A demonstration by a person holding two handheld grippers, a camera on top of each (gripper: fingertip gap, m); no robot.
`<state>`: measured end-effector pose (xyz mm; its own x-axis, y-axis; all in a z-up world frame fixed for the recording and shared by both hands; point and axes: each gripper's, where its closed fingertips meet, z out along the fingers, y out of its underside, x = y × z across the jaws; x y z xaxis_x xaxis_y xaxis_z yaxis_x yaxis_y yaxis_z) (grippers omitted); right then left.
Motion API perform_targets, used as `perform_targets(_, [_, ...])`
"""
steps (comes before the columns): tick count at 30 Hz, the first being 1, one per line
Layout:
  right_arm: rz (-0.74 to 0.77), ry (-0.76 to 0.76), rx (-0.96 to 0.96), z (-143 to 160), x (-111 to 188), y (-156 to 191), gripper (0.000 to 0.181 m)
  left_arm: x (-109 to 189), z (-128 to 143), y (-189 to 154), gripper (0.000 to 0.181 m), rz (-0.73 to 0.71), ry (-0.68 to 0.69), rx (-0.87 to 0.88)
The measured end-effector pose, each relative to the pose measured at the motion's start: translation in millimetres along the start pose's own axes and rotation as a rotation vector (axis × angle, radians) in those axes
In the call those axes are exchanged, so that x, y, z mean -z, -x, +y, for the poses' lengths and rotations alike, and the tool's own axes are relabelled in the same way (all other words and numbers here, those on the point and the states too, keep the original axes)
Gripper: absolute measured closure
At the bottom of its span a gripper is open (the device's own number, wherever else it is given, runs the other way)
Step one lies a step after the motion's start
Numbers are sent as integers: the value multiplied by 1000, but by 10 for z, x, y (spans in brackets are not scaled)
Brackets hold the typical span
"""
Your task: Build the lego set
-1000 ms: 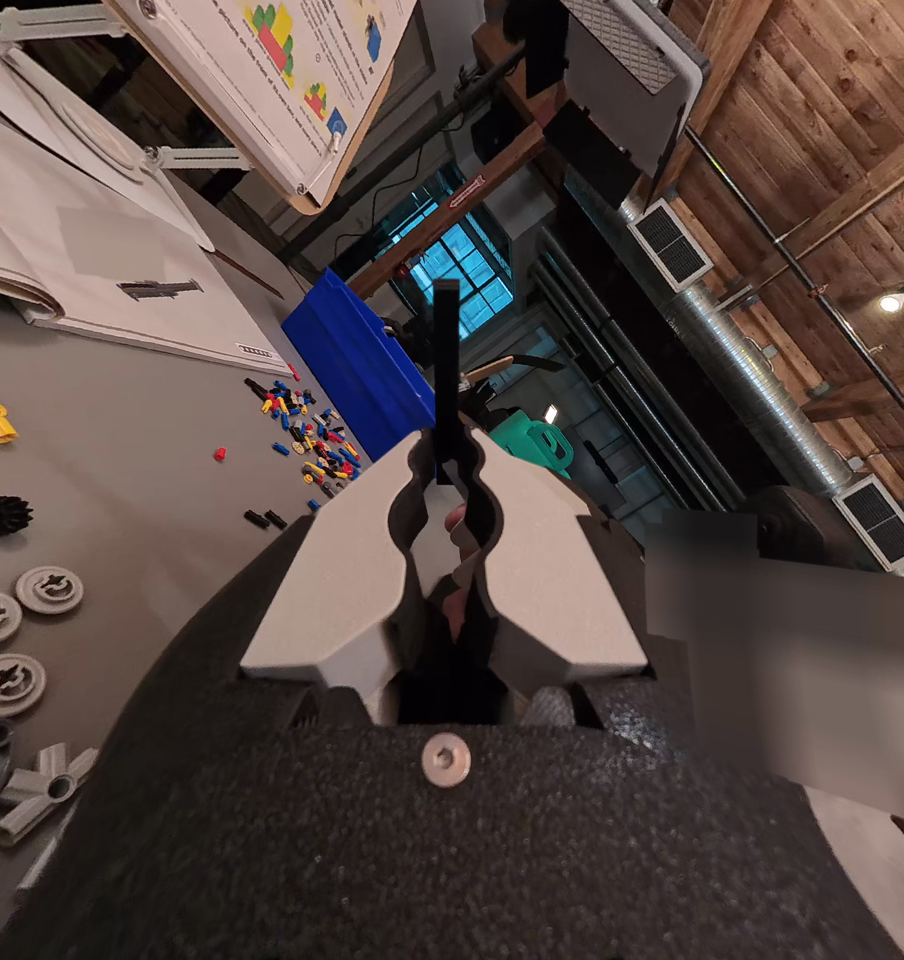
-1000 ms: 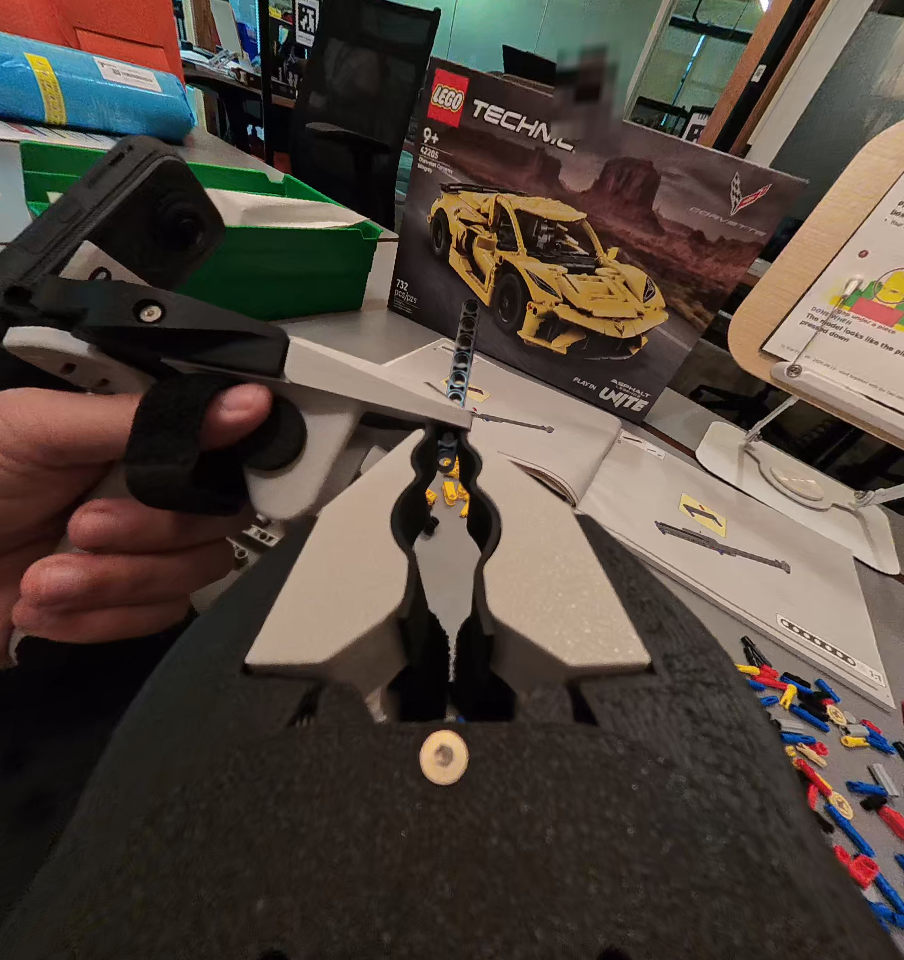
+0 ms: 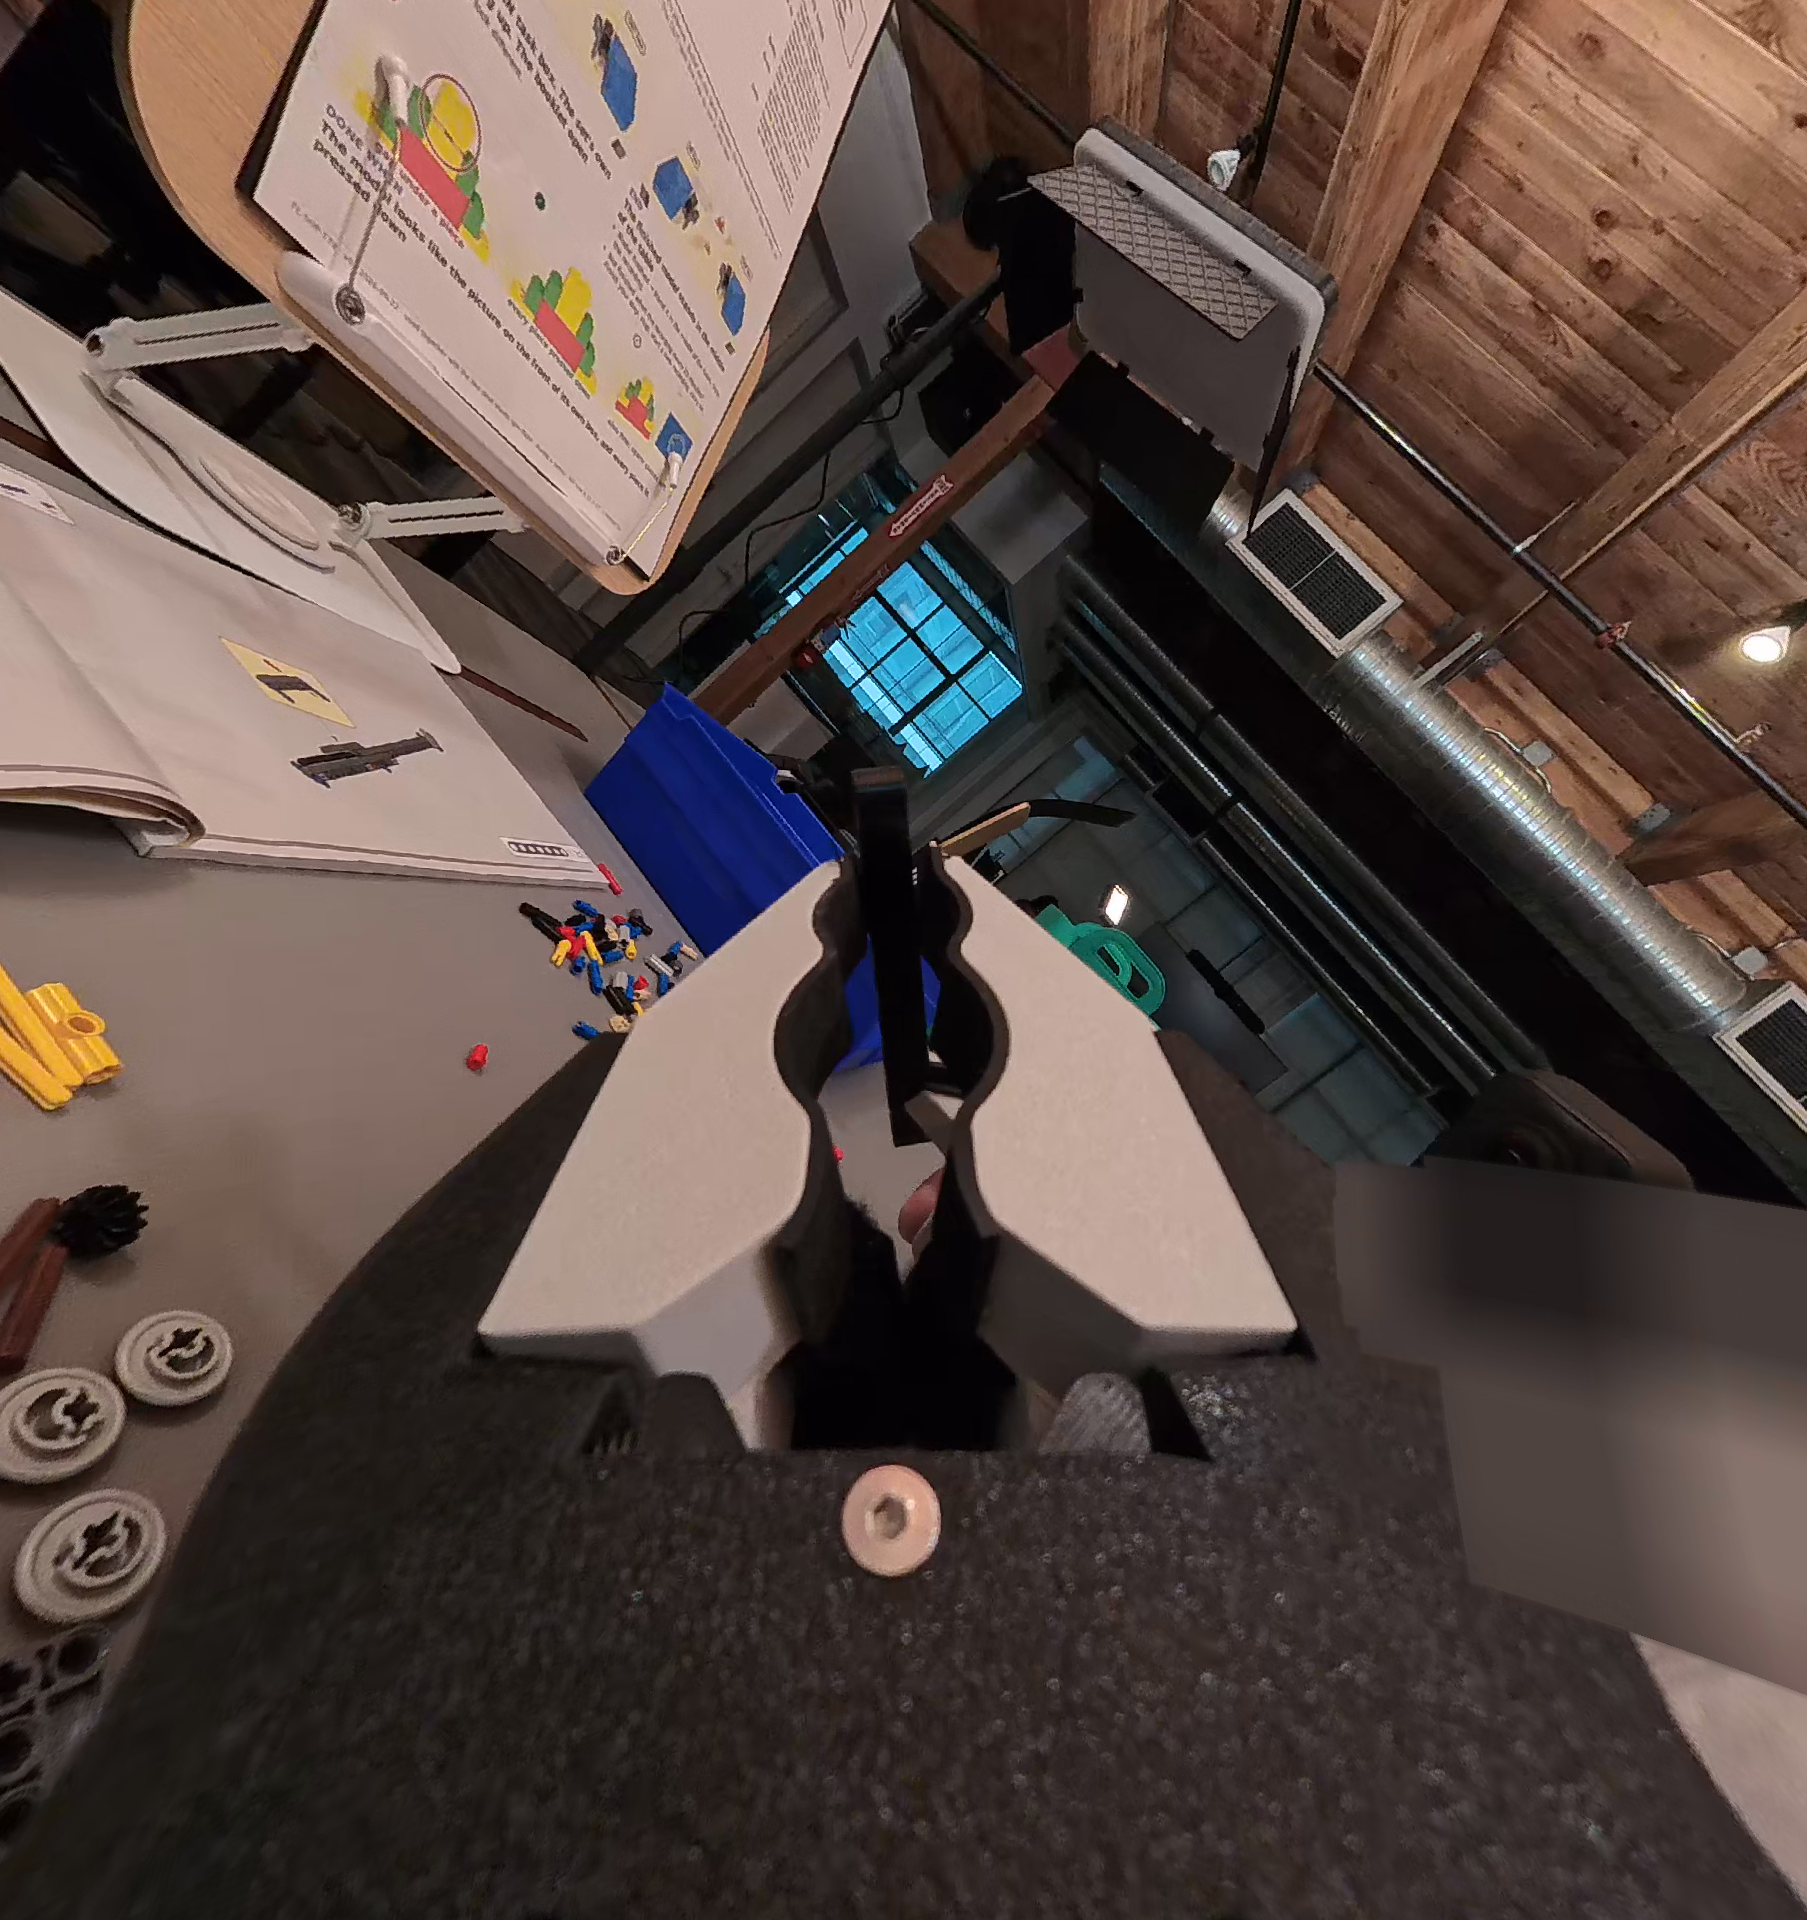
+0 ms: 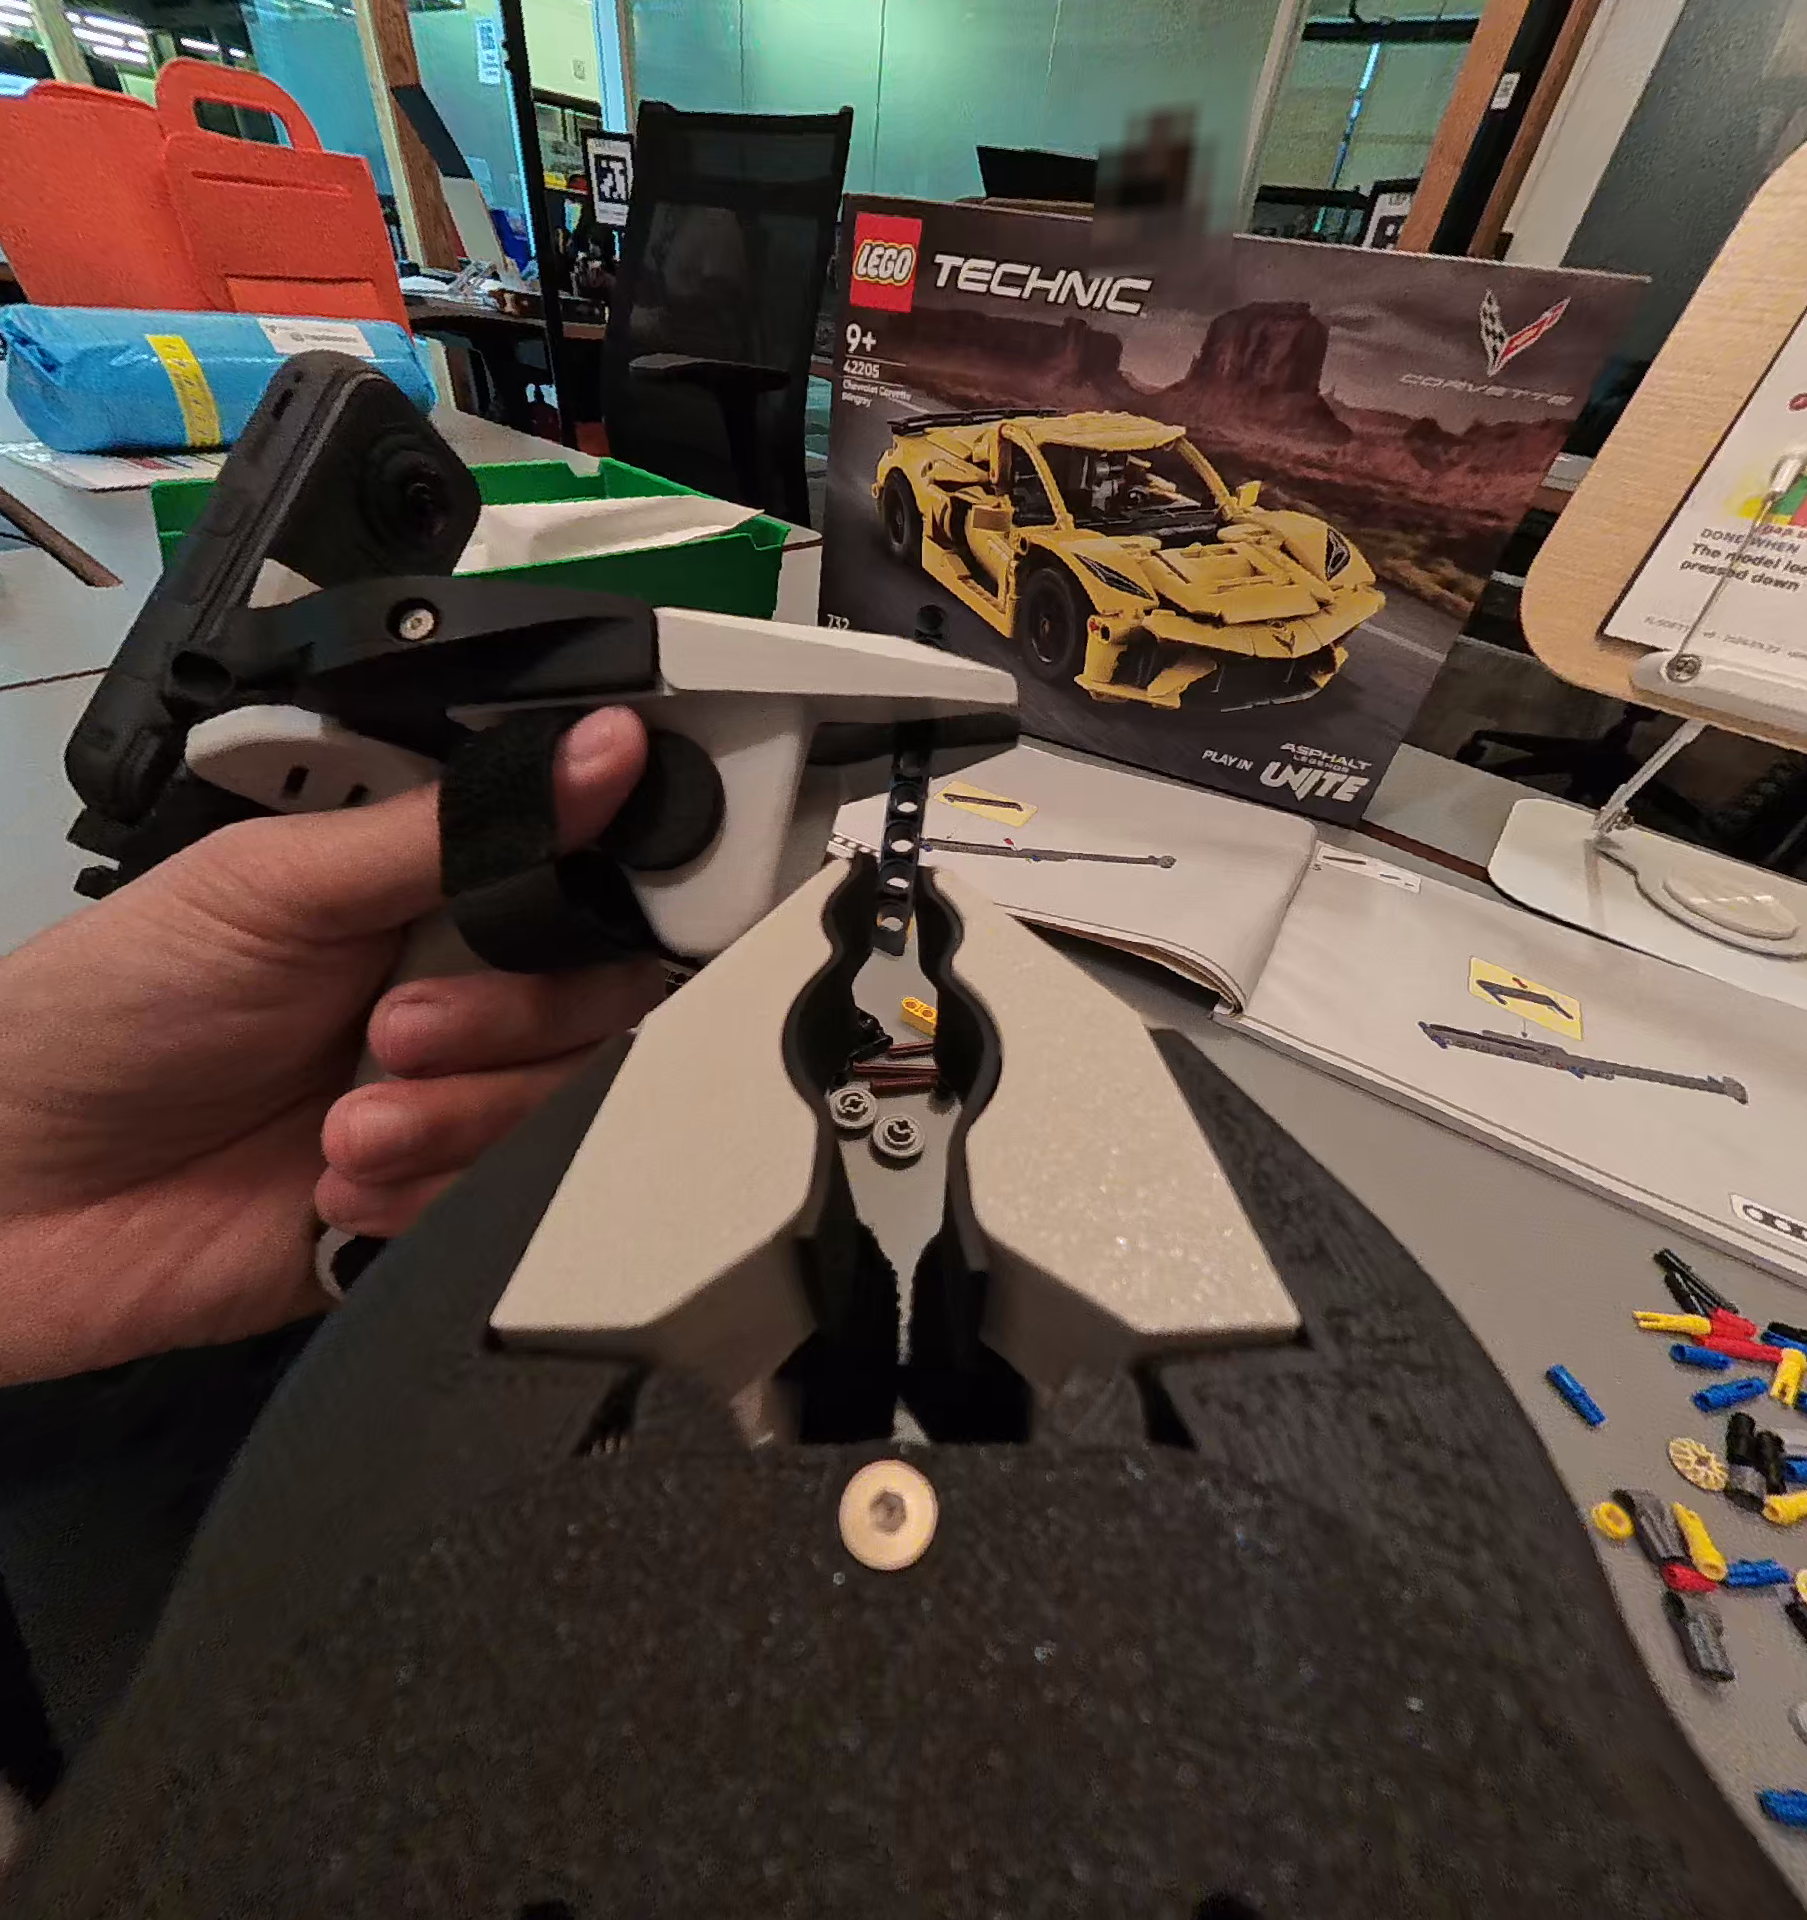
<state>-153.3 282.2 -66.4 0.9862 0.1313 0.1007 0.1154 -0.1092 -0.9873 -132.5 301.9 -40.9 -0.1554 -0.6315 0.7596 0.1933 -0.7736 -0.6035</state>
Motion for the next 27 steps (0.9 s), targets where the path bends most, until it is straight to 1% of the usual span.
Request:
perform_targets(8, [-3,-11,-77,18,9,53,174,-21,-2,-6,174,4,-40,12])
perform_targets(13, [-21,2,-116,47,15,65,174,-21,44,-20,174,-23,2,-75])
perform_targets(15, [-47,-4,-140,1,47,49,173,-16,42,-38,175,-4,21,-64])
perform_targets(16, [-55,-5,-140,-23,63,21,168,-7,31,-41,175,4,23,-54])
perform_targets(18, [-90,41,-138,-3,44,4,150,5,25,-65,175,25,29,-38])
perform_targets(19, [-119,54,-135,-3,28,28,150,-2,44,-79,174,34,40,-29])
perform_targets(21, [-114,91,-80,49,-18,24,159,-26,86,-111,174,55,55,-8])
perform_targets(23, [-106,105,-40,74,-47,27,170,-53,124,-94,174,45,68,-14])
perform_targets(25, [-94,119,-43,92,-59,4,172,-60,125,-71,174,37,81,-17])
perform_targets(27, [-49,96,-73,55,-43,-79,174,-44,91,-54,174,27,73,-27])
